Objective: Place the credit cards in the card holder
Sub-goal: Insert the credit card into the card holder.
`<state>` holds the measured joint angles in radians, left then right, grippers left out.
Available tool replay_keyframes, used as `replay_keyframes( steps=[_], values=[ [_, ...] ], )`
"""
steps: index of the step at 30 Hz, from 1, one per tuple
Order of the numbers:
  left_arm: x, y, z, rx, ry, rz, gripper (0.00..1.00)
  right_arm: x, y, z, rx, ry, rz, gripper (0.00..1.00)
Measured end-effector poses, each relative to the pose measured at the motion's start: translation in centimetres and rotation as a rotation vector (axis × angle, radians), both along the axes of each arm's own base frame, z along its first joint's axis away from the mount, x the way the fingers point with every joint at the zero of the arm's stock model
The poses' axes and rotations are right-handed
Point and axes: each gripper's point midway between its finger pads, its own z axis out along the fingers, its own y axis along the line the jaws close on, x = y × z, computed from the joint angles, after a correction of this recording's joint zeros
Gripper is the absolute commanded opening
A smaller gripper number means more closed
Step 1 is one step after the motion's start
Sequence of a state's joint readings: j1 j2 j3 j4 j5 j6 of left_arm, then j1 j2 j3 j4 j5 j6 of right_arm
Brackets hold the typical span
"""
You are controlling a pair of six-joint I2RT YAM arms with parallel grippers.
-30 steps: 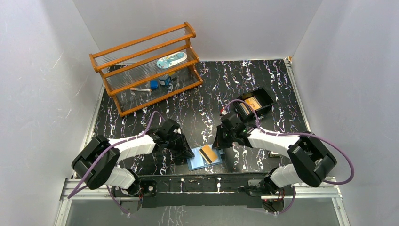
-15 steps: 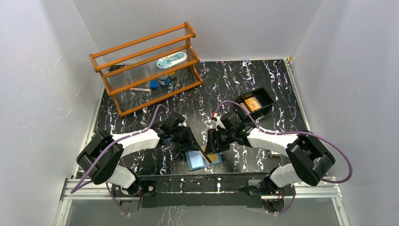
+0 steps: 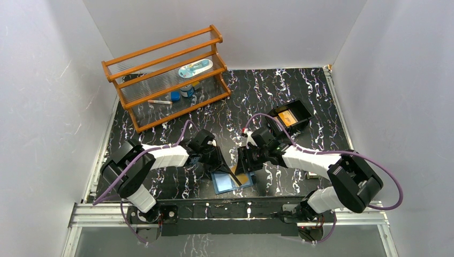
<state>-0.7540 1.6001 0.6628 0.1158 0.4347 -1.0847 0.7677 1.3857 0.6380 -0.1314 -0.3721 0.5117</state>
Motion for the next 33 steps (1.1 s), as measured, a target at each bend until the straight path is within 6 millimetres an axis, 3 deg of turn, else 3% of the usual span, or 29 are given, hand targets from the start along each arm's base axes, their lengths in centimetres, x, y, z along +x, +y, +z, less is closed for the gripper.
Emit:
replay_keyframes(
  steps=[12,21,26,33],
  values=[
    [-0.13,0.20,-0.30,0.004,-0.009,-0.007,0.08,0.03,0.02,-0.15,-0.005,-0.004,0.013,0.62],
    [-0.58,0.72,-0.80,0.019,-0.005,-0.011,0.08,0.36,-0.18,-0.23,-0.039,-0.008,0.023,0.55],
    [-0.58,0.73,-0.80,0.019,-0.006,-0.012,0.08,0.29,-0.14,-0.14,-0.036,-0.006,0.031,0.43],
    [-0.58,0.73,-0.81,0.019,-0.006,-0.012,0.10,-0.37,0.36,-0.03,0.010,0.024,0.040,0.10]
  ],
)
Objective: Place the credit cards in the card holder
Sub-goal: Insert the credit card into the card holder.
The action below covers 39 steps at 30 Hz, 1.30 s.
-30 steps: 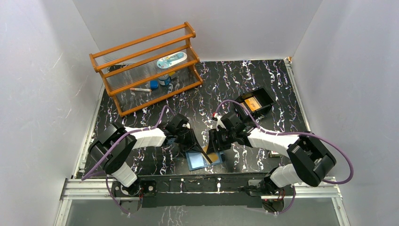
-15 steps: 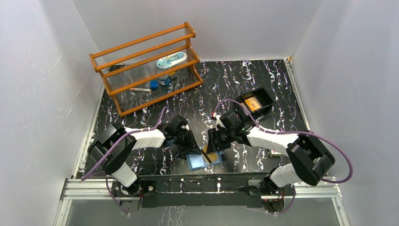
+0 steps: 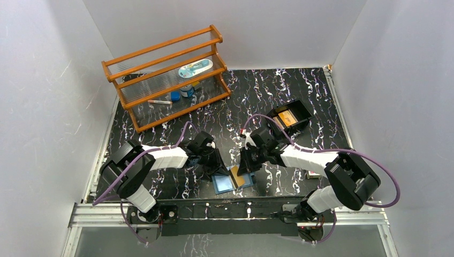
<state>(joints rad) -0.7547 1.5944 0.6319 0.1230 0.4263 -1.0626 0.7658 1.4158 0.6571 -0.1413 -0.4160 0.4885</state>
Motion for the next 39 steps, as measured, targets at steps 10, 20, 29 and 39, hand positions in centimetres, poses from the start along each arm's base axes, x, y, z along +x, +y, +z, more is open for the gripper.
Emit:
replay_keyframes(
  steps=[10,20,29,39],
  values=[
    [-0.4,1.0,1.1,0.054,0.011,0.006,0.25,-0.5,0.3,-0.7,0.104,0.016,-0.076,0.00],
    [-2.6,4.5,2.2,0.124,-0.011,0.028,0.15,-0.4,0.6,-0.9,0.157,0.020,-0.137,0.00],
    [-4.3,6.3,0.2,0.182,0.038,0.028,0.07,0.3,0.8,-0.7,0.177,0.002,-0.175,0.00],
    [-4.1,6.1,-0.1,0.164,0.028,0.030,0.06,0.7,1.3,-0.9,0.207,0.001,-0.197,0.00]
  ],
)
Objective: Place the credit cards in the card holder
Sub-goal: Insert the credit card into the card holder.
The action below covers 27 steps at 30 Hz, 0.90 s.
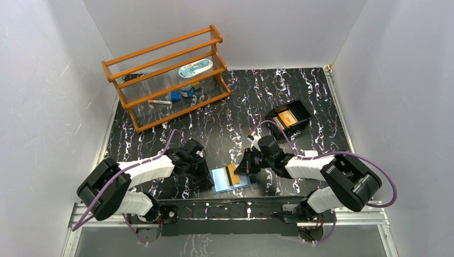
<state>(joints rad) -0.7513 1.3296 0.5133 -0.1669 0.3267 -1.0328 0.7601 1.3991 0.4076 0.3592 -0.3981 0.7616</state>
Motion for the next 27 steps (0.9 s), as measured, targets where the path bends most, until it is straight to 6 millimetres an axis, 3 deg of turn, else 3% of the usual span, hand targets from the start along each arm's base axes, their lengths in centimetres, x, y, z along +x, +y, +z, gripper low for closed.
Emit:
replay_keyframes(
  steps=[27],
  values=[
    [0.02,-0.20,-0.10,-0.016,0.002,0.004,0.06,-0.86,-0.14,-0.68,0.042,0.037,-0.037,0.00]
  ],
)
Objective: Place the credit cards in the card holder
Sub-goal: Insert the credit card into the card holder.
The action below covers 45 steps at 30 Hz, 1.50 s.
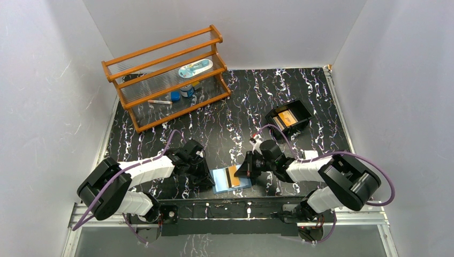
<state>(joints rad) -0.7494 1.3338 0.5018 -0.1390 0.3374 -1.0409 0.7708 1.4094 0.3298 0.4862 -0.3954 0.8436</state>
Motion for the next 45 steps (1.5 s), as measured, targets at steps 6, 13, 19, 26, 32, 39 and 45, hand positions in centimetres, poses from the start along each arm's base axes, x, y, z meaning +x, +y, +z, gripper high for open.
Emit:
replay_keyframes(
  steps=[6,13,19,26,32,39,45],
  values=[
    [0.0,0.0,0.0,-0.001,0.001,0.000,0.06,0.0,0.5,0.0,0.018,0.019,-0.010,0.00],
    [0.0,-0.1,0.0,-0.002,0.001,-0.001,0.06,-0.2,1.1,-0.1,0.040,0.046,-0.009,0.00],
    [0.0,0.0,0.0,-0.002,0.001,-0.001,0.06,-0.3,1.0,-0.1,0.032,0.044,-0.001,0.05],
    [0.0,-0.1,0.0,-0.005,0.001,-0.002,0.06,-0.1,2.4,-0.1,-0.049,0.027,0.077,0.36],
    [0.1,-0.2,0.0,-0.008,0.000,-0.004,0.06,0.2,2.6,0.3,-0.165,0.002,0.098,0.49],
    [0.2,-0.4,0.0,-0.016,-0.002,-0.005,0.06,0.8,0.9,0.9,-0.273,-0.031,0.070,0.51],
    [0.2,-0.4,0.0,-0.016,-0.002,-0.005,0.06,0.7,0.8,0.8,-0.298,-0.036,0.072,0.46]
  ],
)
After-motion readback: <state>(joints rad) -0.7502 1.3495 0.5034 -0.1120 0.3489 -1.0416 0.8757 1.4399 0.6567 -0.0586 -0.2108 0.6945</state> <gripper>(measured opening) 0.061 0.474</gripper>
